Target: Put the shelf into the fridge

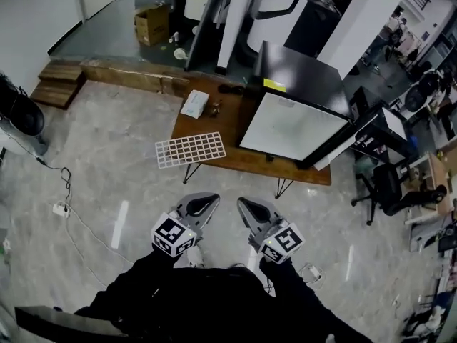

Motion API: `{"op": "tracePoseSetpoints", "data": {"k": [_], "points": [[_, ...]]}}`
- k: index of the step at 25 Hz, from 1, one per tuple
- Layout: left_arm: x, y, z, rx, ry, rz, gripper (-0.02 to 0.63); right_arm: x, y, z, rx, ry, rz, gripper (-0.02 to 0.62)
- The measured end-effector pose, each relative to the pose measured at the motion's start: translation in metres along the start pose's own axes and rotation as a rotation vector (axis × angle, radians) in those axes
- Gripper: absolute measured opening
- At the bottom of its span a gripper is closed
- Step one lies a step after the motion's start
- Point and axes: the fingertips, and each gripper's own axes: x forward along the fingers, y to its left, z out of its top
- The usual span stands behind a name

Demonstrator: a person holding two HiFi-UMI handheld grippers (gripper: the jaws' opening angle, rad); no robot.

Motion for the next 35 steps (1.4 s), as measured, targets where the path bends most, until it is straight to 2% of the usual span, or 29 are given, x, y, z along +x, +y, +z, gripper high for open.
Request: {"op": "tracePoseSetpoints", "data": {"k": [9, 13, 18, 22, 26, 31, 33, 35], "points": [[-0.068, 0.098, 0.001, -0.020, -0.051, 0.226, 0.006, 0.109, 0.014, -0.004, -0.016, 0.032, 0.154, 0.006], [-0.087, 0.132, 0.001, -0.033, -0.063, 0.335, 0.006, 0.151, 0.017, -0.006, -0.020, 0.041, 0.252, 0.006], [-0.089, 0.172, 0.007, -0.024, -0.063, 0.456, 0.006, 0.198, 0.006, -0.008, -0.016, 0.039, 0.377, 0.006], [-0.072, 0.203, 0.006, -0.031, -0.042, 0.553, 0.006, 0.232, -0.020, -0.011, -0.007, 0.052, 0.473, 0.006], [-0.055, 0.237, -0.012, -0.124, -0.053, 0.644, 0.006, 0.263, -0.047, -0.027, 0.012, 0.084, 0.561, 0.006], [-0.031, 0.268, -0.035, -0.168, -0.034, 0.730, 0.006, 0.300, -0.073, -0.053, 0.039, 0.141, 0.658, 0.006], [-0.030, 0.283, -0.045, -0.251, -0.088, 0.769, 0.006, 0.312, -0.077, -0.063, 0.038, 0.162, 0.690, 0.008], [-0.036, 0.300, -0.063, -0.391, -0.177, 0.804, 0.006, 0.327, -0.081, -0.072, 0.040, 0.182, 0.703, 0.006]]}}
